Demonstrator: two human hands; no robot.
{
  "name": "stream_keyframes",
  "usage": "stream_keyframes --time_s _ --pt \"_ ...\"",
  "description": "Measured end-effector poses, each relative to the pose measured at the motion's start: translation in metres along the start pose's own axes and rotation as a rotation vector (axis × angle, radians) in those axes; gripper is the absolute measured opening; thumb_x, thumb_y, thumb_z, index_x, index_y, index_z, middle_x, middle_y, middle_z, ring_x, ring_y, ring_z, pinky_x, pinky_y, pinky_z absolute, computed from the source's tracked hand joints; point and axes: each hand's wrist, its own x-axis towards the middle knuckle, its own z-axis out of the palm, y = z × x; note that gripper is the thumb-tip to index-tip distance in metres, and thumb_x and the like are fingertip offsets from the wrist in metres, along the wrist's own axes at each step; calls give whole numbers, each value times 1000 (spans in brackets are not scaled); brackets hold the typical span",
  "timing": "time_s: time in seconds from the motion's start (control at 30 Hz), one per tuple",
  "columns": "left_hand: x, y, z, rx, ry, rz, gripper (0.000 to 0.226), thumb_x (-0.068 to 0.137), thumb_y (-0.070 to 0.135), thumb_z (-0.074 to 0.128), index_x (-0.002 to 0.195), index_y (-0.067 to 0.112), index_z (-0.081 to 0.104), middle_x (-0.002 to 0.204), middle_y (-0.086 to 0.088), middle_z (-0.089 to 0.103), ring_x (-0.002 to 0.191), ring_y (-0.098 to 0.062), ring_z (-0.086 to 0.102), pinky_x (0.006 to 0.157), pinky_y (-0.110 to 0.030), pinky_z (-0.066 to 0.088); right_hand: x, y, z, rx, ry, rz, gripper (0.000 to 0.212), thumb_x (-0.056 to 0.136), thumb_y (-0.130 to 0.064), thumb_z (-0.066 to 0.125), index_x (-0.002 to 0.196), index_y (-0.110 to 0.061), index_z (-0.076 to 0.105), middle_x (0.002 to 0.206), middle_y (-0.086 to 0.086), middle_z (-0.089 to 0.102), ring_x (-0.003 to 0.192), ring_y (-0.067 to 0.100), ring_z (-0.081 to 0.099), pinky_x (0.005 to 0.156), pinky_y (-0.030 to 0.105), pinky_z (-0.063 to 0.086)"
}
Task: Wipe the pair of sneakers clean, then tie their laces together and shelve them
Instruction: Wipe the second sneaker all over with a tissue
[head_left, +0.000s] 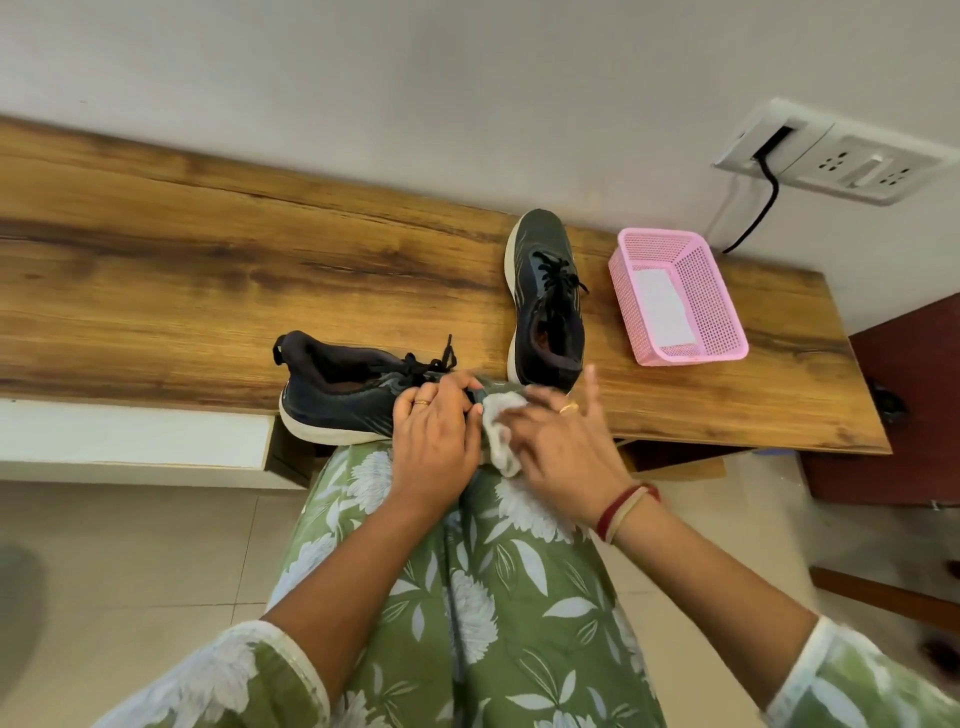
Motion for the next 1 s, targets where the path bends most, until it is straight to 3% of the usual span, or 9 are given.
stream_keyframes --time_s 0.1,0.23,0.4,0.53,0.67,1.0 --pt "0 -1 2 2 7 17 16 88 19 52 100 20 42 79 6 61 71 -14 59 80 -23 24 3 4 -3 -11 -30 26 50 91 -41 18 113 -31 61 126 -14 58 133 16 38 109 58 -15" --pt "0 -1 3 -4 20 13 19 85 18 53 100 20 42 78 6 61 71 -14 58 80 -22 24 5 4 -2 -27 -53 -107 54 92 -41 16 109 -26 65 117 -10 64 127 17 45 111 57 -9" --pt "0 -2 5 12 43 28 17 86 19 53 99 19 42 79 4 61 73 -14 57 80 -26 27 7 -1 -5 -71 -75 -71 42 93 -38 29 114 -25 63 121 -7 61 128 18 44 110 56 -13" --pt "0 -3 4 15 45 30 13 88 22 49 97 18 41 79 3 60 72 -14 57 81 -27 28 12 9 -12 -111 -56 -9 44 97 -40 22 123 -30 56 130 -10 56 133 16 37 110 56 -13" --pt "0 -4 5 7 53 19 13 88 23 49 97 19 41 78 4 61 74 -13 57 82 -26 27 10 -4 -9 -27 -74 -54 34 96 -33 37 122 -25 56 130 -7 54 131 16 37 112 52 -11" --pt "0 -2 4 -9 49 14 13 88 23 49 97 19 41 78 5 59 73 -12 56 81 -24 26 8 3 -3 -73 -41 -3 36 96 -32 40 126 -23 56 130 -4 57 130 20 41 113 47 -6"
